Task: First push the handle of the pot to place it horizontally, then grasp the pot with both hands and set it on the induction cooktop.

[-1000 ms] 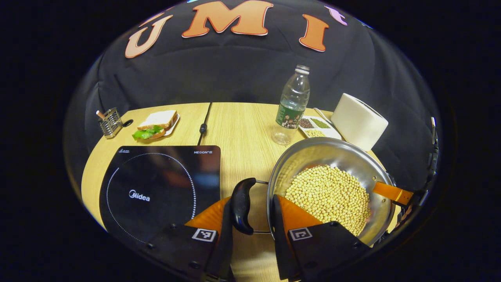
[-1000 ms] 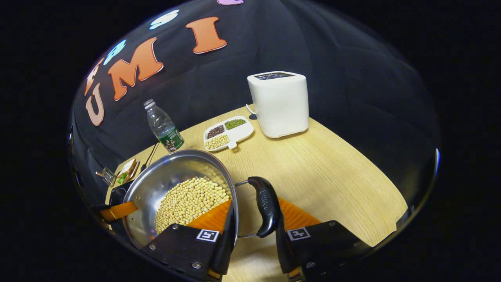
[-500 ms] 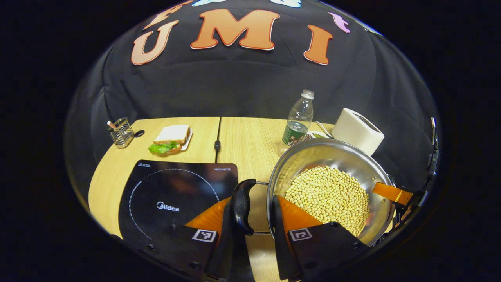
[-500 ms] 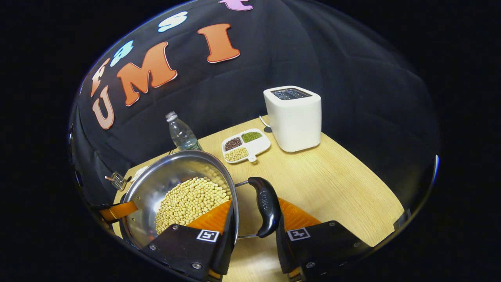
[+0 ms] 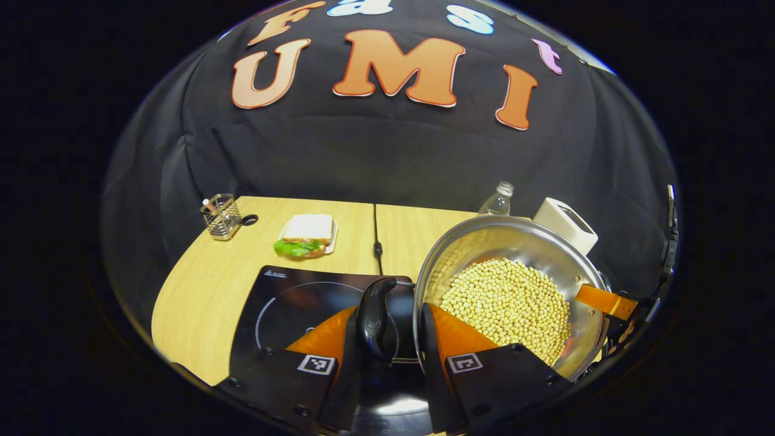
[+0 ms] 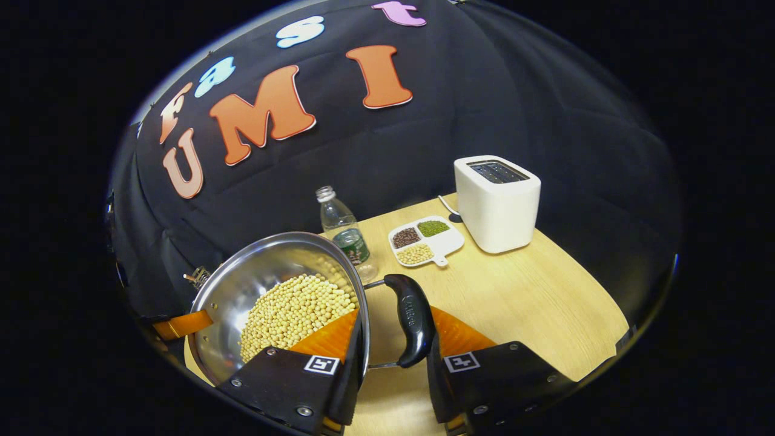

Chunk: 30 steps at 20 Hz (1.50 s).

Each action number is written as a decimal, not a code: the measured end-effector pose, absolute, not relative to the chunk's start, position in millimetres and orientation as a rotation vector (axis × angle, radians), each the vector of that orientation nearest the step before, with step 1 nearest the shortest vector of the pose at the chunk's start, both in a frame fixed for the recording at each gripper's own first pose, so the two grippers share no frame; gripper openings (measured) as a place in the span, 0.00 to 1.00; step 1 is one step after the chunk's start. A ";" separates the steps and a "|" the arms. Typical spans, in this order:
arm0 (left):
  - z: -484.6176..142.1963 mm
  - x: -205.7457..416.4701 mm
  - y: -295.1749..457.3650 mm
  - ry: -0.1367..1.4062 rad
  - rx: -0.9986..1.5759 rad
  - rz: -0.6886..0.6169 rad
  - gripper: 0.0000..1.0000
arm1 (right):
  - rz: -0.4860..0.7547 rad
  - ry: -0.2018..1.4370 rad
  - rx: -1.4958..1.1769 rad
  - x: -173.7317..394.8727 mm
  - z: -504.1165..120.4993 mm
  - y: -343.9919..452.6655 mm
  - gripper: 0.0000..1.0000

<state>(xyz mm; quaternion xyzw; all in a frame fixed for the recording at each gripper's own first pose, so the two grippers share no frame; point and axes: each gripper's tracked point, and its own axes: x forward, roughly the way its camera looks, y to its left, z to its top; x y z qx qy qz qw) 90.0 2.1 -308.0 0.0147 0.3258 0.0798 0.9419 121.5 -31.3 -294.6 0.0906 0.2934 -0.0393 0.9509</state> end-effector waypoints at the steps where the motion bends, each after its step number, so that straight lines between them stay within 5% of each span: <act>1: -300.9 86.8 10.4 0.661 0.027 0.170 0.53 | -0.072 0.593 0.181 123.6 -291.5 -21.4 0.48; 8: -267.9 71.4 72.6 0.621 0.018 0.232 0.49 | -0.008 0.587 0.181 126.4 -280.0 45.8 0.48; 11: -265.8 60.7 100.8 0.626 0.003 0.255 0.57 | 0.012 0.599 0.165 125.1 -281.1 74.5 0.49; 12: -264.1 56.3 108.4 0.627 0.004 0.261 0.49 | 0.019 0.603 0.161 123.9 -281.8 83.2 0.48; 17: -262.5 45.9 148.2 0.634 0.009 0.296 0.50 | 0.047 0.634 0.157 123.9 -301.1 125.4 0.49; 20: -275.1 40.2 172.2 0.655 0.005 0.315 0.57 | 0.059 0.662 0.160 121.8 -317.1 146.2 0.49; 25: -293.5 31.6 200.9 0.687 -0.003 0.347 0.50 | 0.079 0.711 0.164 124.7 -344.6 168.8 0.49; 30: -309.3 27.1 215.3 0.717 -0.021 0.365 0.58 | 0.088 0.740 0.150 126.7 -356.6 179.5 0.49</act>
